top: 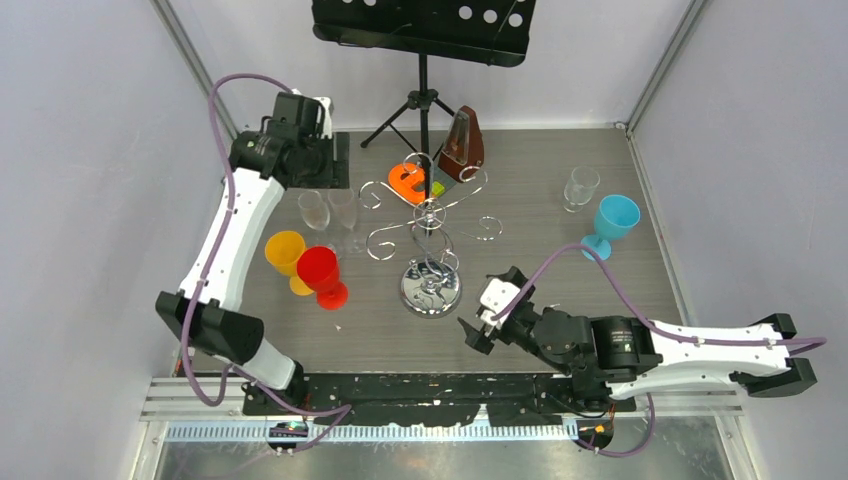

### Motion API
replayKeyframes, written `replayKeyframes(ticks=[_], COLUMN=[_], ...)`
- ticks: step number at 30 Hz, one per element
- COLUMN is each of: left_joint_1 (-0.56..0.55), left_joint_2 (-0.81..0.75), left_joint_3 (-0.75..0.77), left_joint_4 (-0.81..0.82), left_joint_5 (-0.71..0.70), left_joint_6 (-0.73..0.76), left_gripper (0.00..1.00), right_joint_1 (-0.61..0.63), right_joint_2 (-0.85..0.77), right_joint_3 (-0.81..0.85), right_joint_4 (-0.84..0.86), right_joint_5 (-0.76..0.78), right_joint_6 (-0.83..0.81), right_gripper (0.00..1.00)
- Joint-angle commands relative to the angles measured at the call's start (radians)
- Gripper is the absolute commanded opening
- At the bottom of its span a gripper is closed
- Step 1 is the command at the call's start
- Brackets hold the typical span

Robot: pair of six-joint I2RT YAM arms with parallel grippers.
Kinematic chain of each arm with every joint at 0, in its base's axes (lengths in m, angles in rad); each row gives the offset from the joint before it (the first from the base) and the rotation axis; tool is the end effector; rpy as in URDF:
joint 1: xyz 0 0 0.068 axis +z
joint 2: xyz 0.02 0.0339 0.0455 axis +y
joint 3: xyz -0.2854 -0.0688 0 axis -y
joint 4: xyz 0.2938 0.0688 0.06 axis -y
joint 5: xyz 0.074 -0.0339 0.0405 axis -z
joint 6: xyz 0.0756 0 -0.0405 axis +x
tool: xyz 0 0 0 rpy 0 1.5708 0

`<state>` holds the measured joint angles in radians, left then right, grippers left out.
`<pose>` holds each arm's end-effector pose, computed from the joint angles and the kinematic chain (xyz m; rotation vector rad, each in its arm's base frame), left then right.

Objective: Take the wine glass off the wine glass rack
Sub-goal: Place the wine glass at the center of the board, then reset both arms

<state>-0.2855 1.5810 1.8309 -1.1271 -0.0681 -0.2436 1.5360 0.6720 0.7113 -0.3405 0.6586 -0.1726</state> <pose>0.3740 -0.1044 0.4148 0.0212 2.4510 -0.1510 0.0537 0.2139 0.3230 -1.0401 1.4954 0.3510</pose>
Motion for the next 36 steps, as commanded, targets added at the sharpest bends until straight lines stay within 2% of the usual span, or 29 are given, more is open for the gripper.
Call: replayKeyframes(ticks=[1,5,8,10,11,22,26,36], left_joint_1=[0.005,-0.010,-0.020,-0.023,-0.025,-0.035,-0.035,-0.035], left_joint_2=[-0.117,-0.219,-0.294,-0.332,-0.349,-0.535,-0.635,-0.853], left_joint_3=[-0.020,-0.102,-0.156,-0.192,-0.206,-0.432,-0.552,-0.747], left_joint_4=[0.049,0.113,0.137,0.141,0.140,0.161,0.201,0.277], left_joint_5=[0.048,0.091,0.088,0.088,0.084,0.050,0.130,0.303], left_joint_6=[0.002,0.011,0.009,0.010,0.010,0.013,0.011,0.017], left_gripper=[0.71,0.80,0.85,0.98,0.99,1.00,1.00,1.00], right_joint_1=[0.000,0.000,0.000,0.000,0.000,0.000,0.000,0.000], right_joint_2=[0.033,0.079,0.117,0.143,0.160,0.195,0.196,0.158], right_joint_3=[0.125,0.194,0.241,0.269,0.286,0.380,0.412,0.335], right_joint_4=[-0.128,-0.230,-0.304,-0.356,-0.375,-0.649,-0.719,-0.756], right_joint_5=[0.082,0.092,0.170,0.223,0.261,0.413,0.371,0.422], right_joint_6=[0.133,0.217,0.293,0.361,0.416,0.746,0.767,0.908], right_gripper=[0.95,0.95,0.95,0.95,0.95,0.95,0.95,0.95])
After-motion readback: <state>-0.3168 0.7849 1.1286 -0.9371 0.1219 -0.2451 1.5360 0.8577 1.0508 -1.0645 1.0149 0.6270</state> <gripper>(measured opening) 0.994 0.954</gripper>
